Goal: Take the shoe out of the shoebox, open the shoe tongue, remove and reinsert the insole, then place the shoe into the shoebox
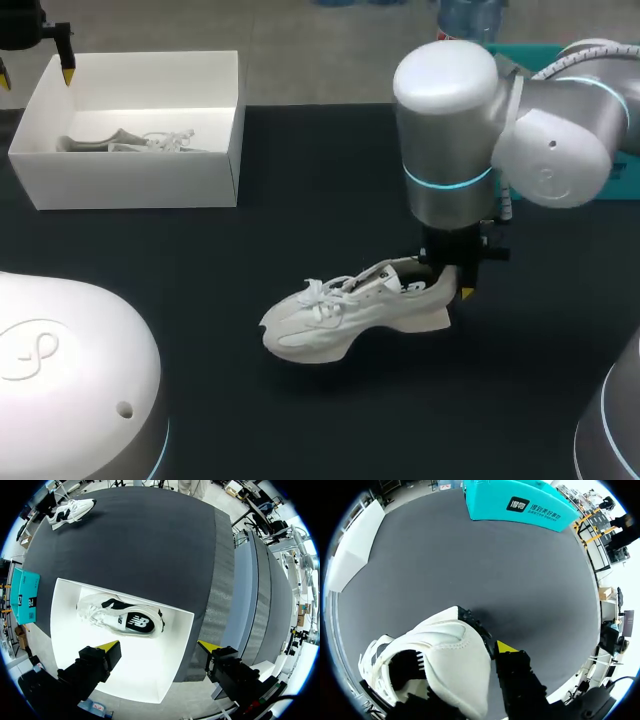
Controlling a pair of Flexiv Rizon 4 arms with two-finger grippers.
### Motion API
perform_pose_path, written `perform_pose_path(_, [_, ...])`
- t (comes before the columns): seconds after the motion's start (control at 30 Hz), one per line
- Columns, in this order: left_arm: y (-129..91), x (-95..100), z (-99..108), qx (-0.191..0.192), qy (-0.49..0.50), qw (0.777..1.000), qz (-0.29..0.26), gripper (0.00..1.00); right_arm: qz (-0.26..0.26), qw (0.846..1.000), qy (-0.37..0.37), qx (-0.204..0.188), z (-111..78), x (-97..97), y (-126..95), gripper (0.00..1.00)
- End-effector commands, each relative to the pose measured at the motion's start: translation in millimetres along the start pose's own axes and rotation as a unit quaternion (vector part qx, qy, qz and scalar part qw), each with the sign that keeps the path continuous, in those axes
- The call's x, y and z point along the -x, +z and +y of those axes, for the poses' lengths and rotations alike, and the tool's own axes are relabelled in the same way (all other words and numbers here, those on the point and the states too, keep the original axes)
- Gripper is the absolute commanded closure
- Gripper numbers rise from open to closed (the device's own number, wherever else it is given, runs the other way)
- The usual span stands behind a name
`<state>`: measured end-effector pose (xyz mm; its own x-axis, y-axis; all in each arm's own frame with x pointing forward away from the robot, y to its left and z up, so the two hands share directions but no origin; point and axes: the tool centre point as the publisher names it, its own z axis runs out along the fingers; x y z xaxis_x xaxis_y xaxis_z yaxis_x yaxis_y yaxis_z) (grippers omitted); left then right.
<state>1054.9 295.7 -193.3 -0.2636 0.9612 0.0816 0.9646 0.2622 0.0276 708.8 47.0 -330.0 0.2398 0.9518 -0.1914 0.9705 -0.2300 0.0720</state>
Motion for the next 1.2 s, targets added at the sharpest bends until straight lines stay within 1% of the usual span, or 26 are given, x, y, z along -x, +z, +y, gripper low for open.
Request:
perform_pose_path(0.03, [-0.3, -0.2, -1.9, 0.002, 0.0, 1.0, 0.001, 0.0, -0.006, 1.0, 0.001, -0.006, -0.3, -17.1, 30.0, 1.0])
perform_pose_path(0.2, [-0.3, -0.2, -1.9, 0.002, 0.0, 1.0, 0.001, 0.0, -0.008, 1.0, 0.001, -0.012, -0.5, -20.8, 48.4, 1.0])
perform_pose_path(0.33, [-0.3, -0.2, -1.9, 0.002, 0.0, 1.0, 0.001, 0.0, -0.03, 0.999, 0.022, -0.013, -2.4, -23.4, 57.5, 1.0])
perform_pose_path(0.47, [-0.3, -0.2, -1.9, 0.002, 0.0, 1.0, 0.001, 0.0, -0.027, 0.999, 0.041, -0.017, -3.8, -24.0, 63.7, 1.0])
perform_pose_path(0.6, [-0.3, -0.2, -1.9, 0.002, 0.0, 1.0, 0.001, 0.0, -0.024, 0.998, 0.049, -0.019, -6.1, -24.3, 65.1, 1.0])
perform_pose_path(0.63, [-0.3, -0.2, -1.9, 0.002, 0.0, 1.0, 0.001, 0.0, -0.024, 0.998, 0.05, -0.021, -7.0, -24.3, 64.4, 0.88])
perform_pose_path(0.67, [-0.3, -0.2, -1.9, 0.002, 0.0, 1.0, 0.001, 0.0, -0.028, 0.998, 0.052, -0.025, -8.1, -24.0, 62.9, 0.54])
perform_pose_path(0.7, [-0.3, -0.2, -1.9, 0.002, 0.0, 1.0, 0.001, 0.0, -0.029, 0.998, 0.054, -0.026, -9.4, -23.0, 59.6, 0.0])
perform_pose_path(0.8, [-0.3, -0.2, -1.9, 0.002, 0.0, 1.0, 0.001, 0.0, -0.029, 0.998, 0.055, -0.023, -13.5, -20.8, 45.2, 0.0])
perform_pose_path(0.97, [-0.3, -0.2, -1.9, 0.002, 0.0, 1.0, 0.001, 0.0, 0.01, 1.0, 0.027, -0.011, -16.6, -13.9, 12.5, 0.0])
perform_pose_path(1.07, [-0.3, -0.2, -1.9, 0.002, 0.0, 1.0, 0.001, 0.0, 0.038, 0.999, -0.001, 0.013, -15.0, -9.2, -8.9, 0.0])
perform_pose_path(1.2, [-0.3, -0.2, -1.9, 0.002, 0.0, 1.0, 0.001, 0.0, 0.071, 0.996, -0.039, 0.038, -8.2, -6.3, -32.8, 0.0])
